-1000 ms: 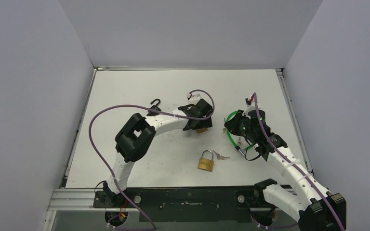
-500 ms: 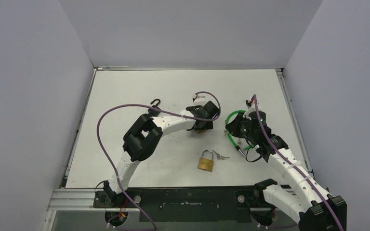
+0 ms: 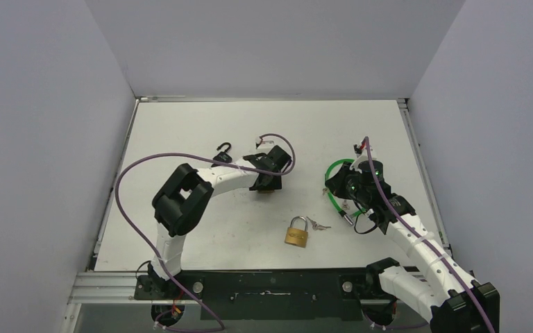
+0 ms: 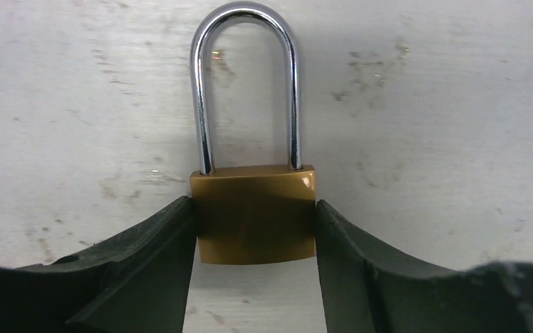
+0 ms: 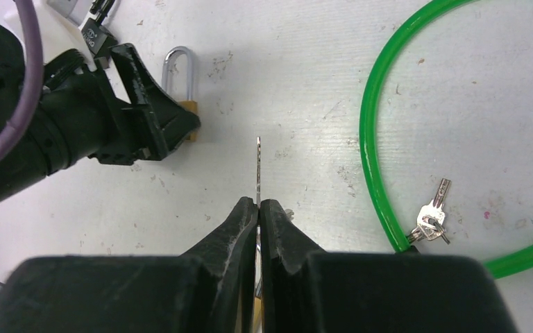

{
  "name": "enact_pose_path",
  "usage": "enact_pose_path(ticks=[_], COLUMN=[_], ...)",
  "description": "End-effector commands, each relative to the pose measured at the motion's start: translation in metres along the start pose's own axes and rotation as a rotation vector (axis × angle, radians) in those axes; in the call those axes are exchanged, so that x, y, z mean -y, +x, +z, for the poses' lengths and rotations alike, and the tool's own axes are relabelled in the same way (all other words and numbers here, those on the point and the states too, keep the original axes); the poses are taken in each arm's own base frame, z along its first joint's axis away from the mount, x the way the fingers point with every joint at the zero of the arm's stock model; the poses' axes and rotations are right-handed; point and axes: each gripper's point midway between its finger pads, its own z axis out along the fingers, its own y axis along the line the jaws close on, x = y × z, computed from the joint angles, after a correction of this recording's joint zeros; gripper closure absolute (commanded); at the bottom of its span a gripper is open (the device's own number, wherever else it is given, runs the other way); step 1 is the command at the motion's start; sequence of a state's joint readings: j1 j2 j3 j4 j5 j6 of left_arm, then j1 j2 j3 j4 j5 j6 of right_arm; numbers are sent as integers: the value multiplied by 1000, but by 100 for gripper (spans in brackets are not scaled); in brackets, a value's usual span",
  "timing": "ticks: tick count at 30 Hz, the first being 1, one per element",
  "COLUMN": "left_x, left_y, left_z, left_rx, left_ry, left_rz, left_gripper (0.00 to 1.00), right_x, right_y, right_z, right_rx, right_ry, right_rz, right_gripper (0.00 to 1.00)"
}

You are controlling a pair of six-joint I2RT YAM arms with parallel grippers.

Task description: Unlock with the key

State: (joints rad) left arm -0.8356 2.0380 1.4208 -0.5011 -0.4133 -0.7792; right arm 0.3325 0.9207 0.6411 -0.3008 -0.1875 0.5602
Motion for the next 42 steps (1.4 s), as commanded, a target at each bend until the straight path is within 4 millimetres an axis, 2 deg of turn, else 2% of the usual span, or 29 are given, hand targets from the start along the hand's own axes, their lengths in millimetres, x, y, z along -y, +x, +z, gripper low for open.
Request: enact_pose_path(ticks=[1, 4, 12, 14, 16, 25, 28, 29, 31, 33, 37, 42], left_x=[-18, -26, -32, -37, -39, -51, -52, -53, -50, -45, -29, -8], left_y=[-6, -3, 5, 8, 9, 33, 39, 39, 32, 20, -10, -49], left_z=[-7, -7, 4, 9, 11, 21, 25, 25, 21, 14, -8, -49], left_rx=[-23, -47, -120, -144, -160, -257, -279, -283, -257, -220, -166, -97], left_ry=[29, 2, -27, -59, -84, -154, -154, -153, -133, -95, 6, 172], left_rz=[-26, -27, -34, -28, -22, 26, 29, 25, 1, -33, -105, -229], left_gripper=[58, 40, 31, 31, 36, 35, 41, 50, 66, 73, 80, 81], right_x=[-8, -8, -9, -10, -10, -10, -10, -10, -9, -11, -23, -58], right_y=[-20, -19, -18, -19, -19, -22, -22, -22, -22, -22, -22, -22], right_z=[-2, -1, 0, 0, 0, 0, -1, -1, -1, -1, 1, 1], right_rx=[59, 54, 51, 52, 53, 69, 72, 72, 70, 69, 57, 34], right_ry=[-23, -25, -33, -33, -33, -34, -34, -33, -33, -41, -106, -279], right_rz=[-4, 0, 5, 5, 5, 8, 7, 5, 0, -7, -31, -85], right_gripper=[100, 100, 100, 100, 100, 100, 100, 100, 100, 100, 100, 100])
